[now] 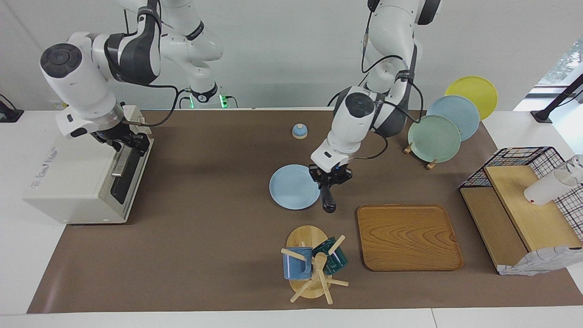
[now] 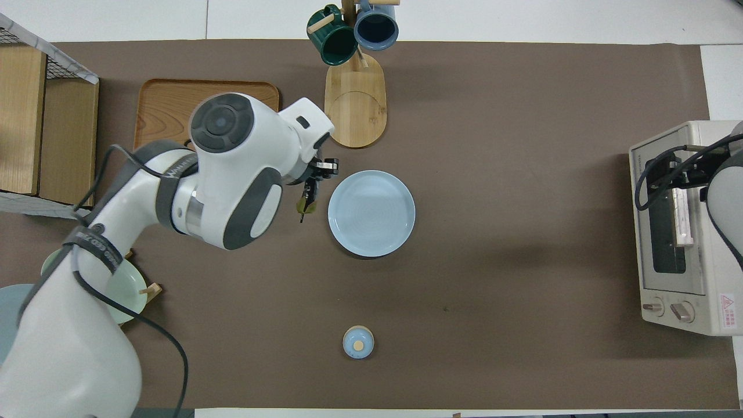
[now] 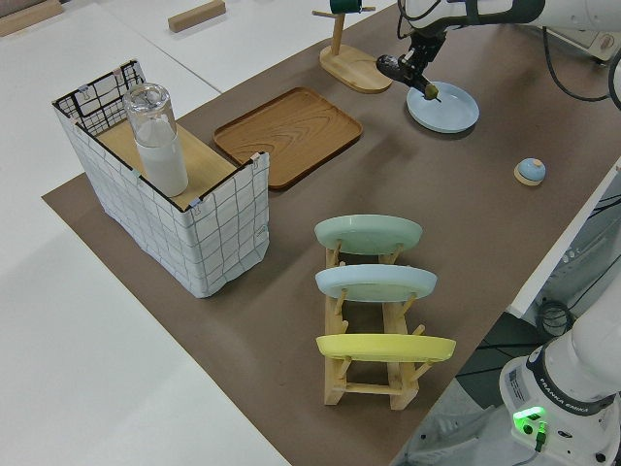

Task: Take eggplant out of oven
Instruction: 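Carry the eggplant onto the wooden tray with the left gripper and release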

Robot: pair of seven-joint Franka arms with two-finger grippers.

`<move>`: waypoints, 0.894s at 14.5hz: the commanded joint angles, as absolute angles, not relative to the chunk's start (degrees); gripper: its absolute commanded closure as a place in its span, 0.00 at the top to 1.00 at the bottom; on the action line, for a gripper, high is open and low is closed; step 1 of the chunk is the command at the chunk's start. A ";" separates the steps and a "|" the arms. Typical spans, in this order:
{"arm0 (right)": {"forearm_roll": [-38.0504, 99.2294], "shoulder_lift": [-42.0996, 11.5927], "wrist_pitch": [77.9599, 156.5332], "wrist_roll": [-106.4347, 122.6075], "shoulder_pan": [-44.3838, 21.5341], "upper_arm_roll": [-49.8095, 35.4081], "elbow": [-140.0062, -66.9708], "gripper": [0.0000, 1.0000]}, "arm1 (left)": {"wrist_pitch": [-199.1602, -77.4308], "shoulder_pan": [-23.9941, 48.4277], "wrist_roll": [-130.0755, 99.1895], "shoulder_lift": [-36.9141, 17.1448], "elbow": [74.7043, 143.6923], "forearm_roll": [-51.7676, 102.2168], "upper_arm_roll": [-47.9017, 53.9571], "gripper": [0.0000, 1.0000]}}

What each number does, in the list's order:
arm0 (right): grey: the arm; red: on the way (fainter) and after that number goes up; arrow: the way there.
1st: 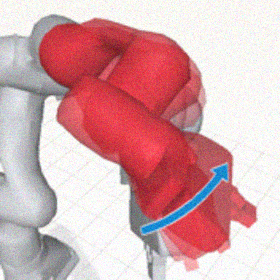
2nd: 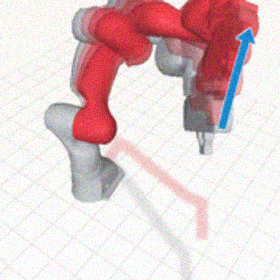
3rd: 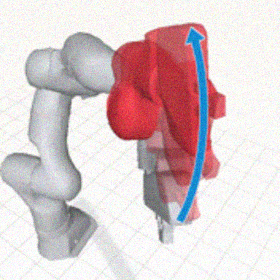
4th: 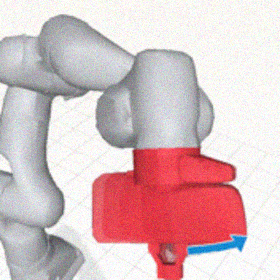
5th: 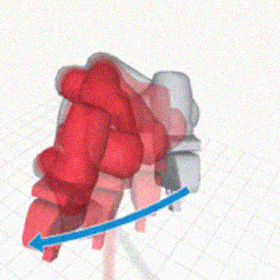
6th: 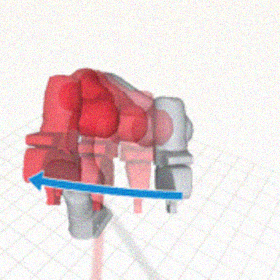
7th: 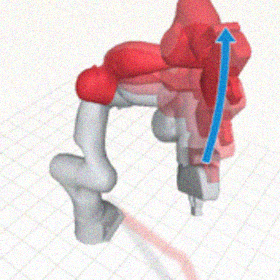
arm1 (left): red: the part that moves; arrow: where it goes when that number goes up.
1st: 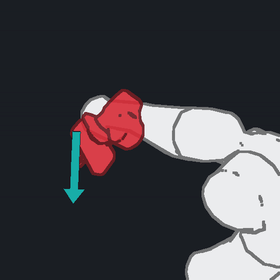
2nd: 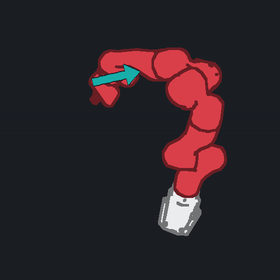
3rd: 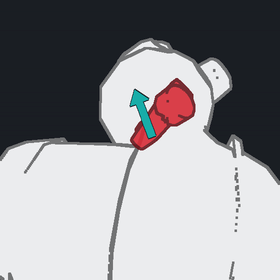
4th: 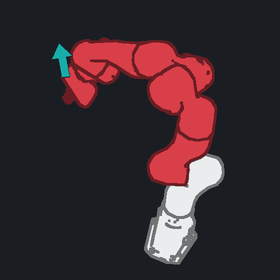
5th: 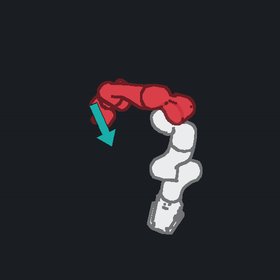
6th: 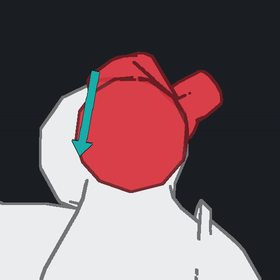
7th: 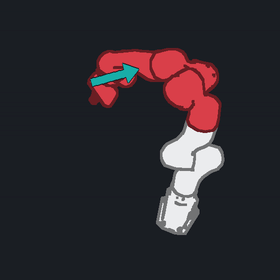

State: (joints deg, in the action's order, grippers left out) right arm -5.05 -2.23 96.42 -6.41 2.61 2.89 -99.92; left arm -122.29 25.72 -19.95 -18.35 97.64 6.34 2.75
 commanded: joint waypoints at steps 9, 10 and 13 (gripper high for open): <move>0.35 1.67 96.06 -4.48 2.90 2.29 -99.67 1.00 | -120.32 9.23 -7.65 -22.05 93.69 9.76 3.08 0.00; 0.35 1.67 96.15 -4.57 2.81 2.29 -99.67 1.00 | -121.11 8.71 -7.56 -23.02 93.43 9.84 2.90 0.00; 0.35 1.76 95.19 -4.13 2.99 2.29 -99.67 1.00 | -121.99 6.51 -7.03 -28.19 89.14 9.05 2.90 0.00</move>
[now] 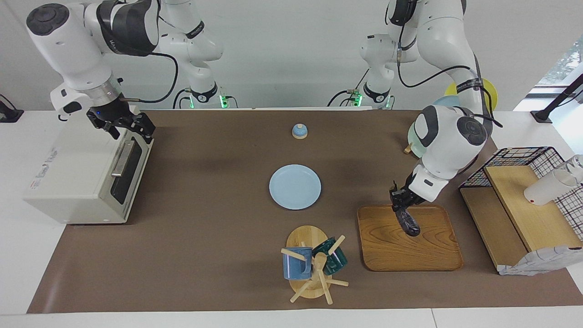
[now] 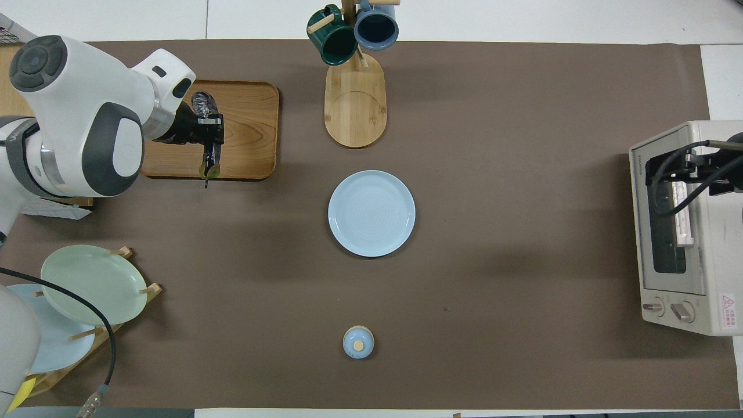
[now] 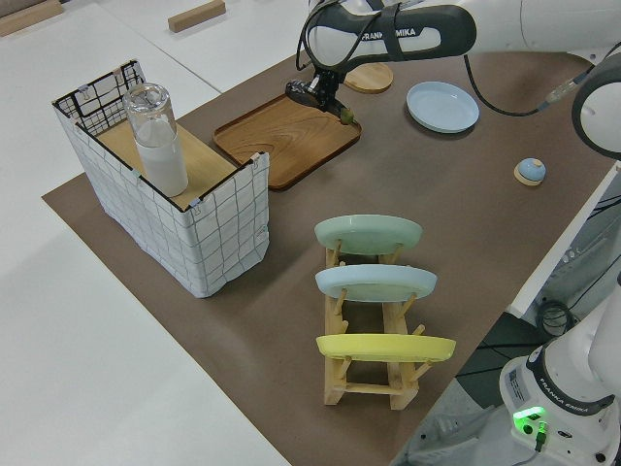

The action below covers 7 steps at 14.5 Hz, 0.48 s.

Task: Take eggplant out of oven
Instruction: 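Carry the eggplant onto the wooden tray with the left gripper and release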

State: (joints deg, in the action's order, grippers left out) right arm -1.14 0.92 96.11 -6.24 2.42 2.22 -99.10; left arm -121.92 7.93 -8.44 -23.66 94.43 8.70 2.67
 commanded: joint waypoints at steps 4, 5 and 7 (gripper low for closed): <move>1.23 2.02 90.19 -4.40 2.72 2.20 -96.25 1.00 | -127.00 3.70 -2.38 -31.28 88.86 8.88 2.90 0.00; 1.32 2.11 88.26 -4.39 2.72 2.20 -95.02 1.00 | -127.35 3.60 -1.76 -31.72 88.86 8.88 2.90 0.00; 1.14 1.85 87.10 -4.31 2.55 2.11 -92.64 1.00 | -130.15 3.60 1.39 -31.56 91.91 8.96 2.81 0.00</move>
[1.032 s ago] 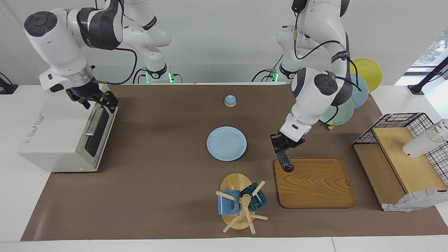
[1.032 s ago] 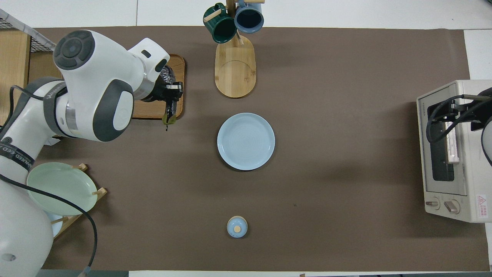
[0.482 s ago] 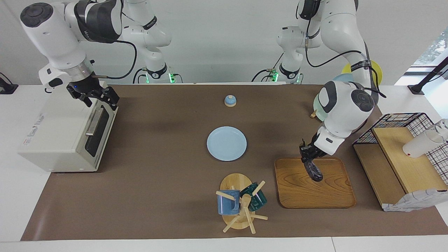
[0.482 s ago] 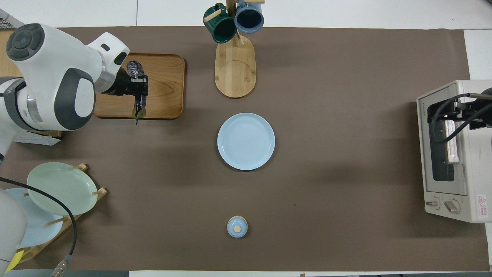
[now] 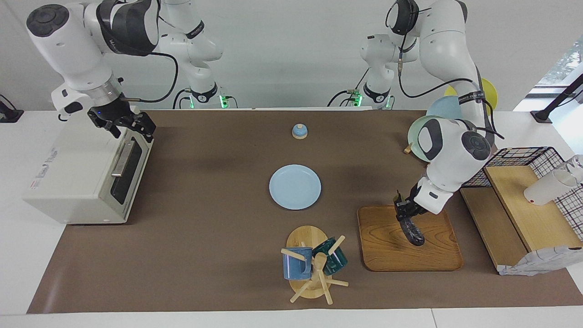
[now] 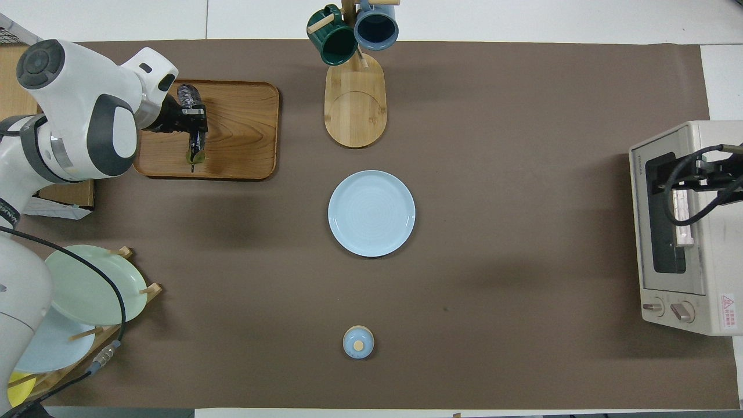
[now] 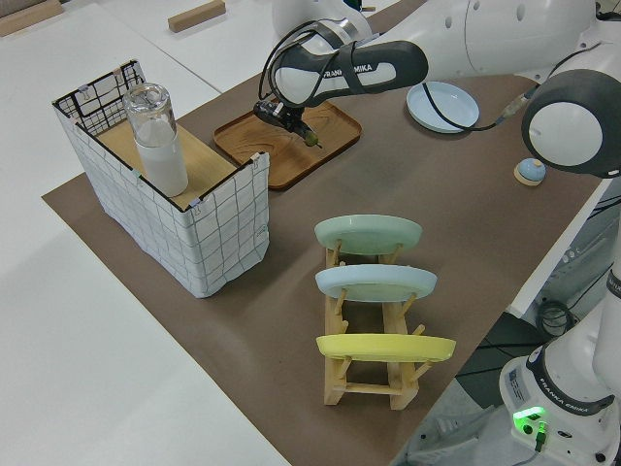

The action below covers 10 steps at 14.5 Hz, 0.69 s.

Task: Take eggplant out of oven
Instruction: 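Carry the eggplant onto the wooden tray with the left gripper and release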

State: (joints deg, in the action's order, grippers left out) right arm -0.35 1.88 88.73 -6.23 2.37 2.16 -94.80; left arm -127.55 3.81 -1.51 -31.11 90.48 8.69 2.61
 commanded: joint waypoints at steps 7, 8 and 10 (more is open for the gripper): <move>1.93 0.35 87.37 -4.31 0.70 2.55 -90.53 1.00 | -130.43 3.87 3.51 -31.20 92.47 6.69 2.81 1.00; 2.11 0.35 87.71 -4.22 0.36 3.07 -90.18 1.00 | -129.91 3.95 3.60 -31.11 91.33 6.16 2.81 1.00; 2.11 0.70 87.98 -3.96 0.35 3.42 -90.35 1.00 | -127.80 3.69 3.43 -29.89 90.53 6.15 2.81 1.00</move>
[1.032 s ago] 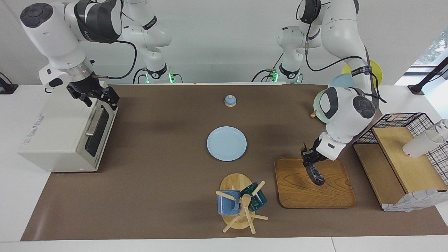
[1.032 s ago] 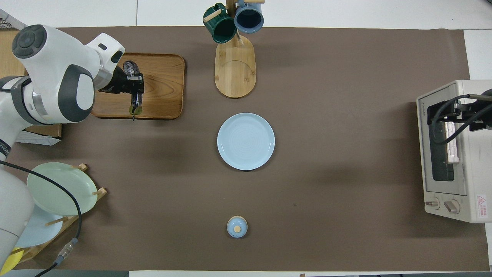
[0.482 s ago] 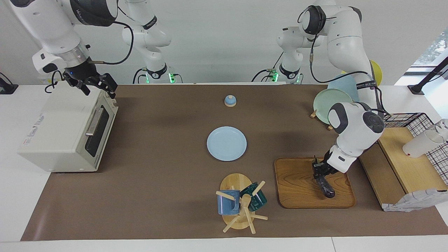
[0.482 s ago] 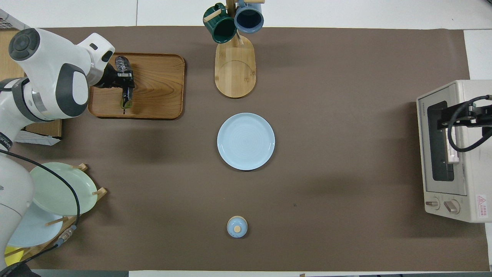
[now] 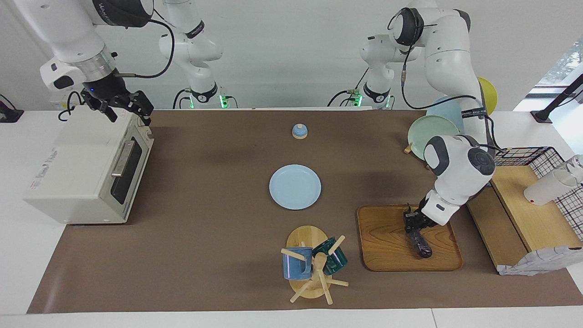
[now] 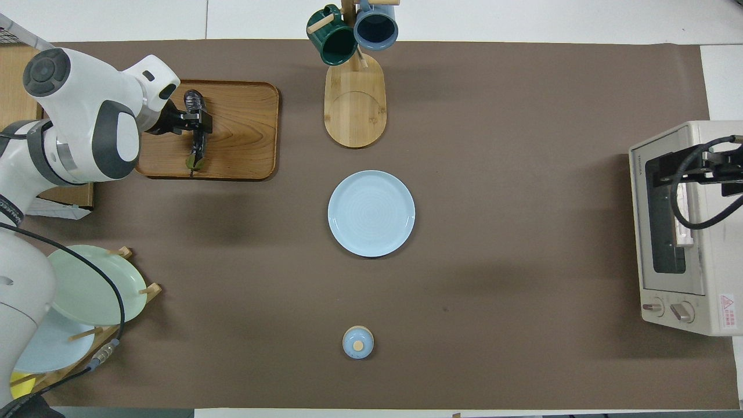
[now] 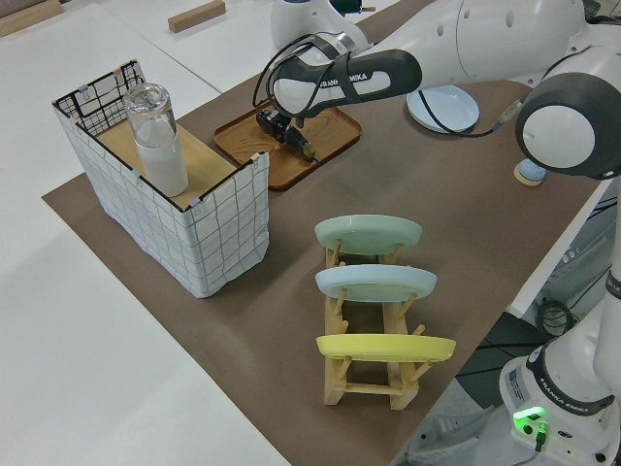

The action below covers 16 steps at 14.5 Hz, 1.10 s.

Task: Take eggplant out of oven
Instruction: 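Carry the eggplant onto the wooden tray with the left gripper and release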

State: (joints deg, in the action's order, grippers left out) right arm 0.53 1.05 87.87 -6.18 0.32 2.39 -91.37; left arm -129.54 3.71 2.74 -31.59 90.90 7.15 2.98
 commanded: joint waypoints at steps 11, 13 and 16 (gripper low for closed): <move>2.02 1.32 87.89 -0.44 0.35 6.16 -91.14 1.00 | -96.53 3.78 -1.41 -5.91 91.14 0.71 1.49 1.00; 2.02 1.41 87.37 -0.35 0.18 6.06 -91.23 1.00 | -91.17 4.22 -1.49 -3.00 91.23 -0.35 1.49 1.00; 2.02 1.58 87.36 -0.35 0.53 6.06 -91.32 1.00 | -87.73 4.22 -1.49 0.61 92.46 -0.62 1.58 1.00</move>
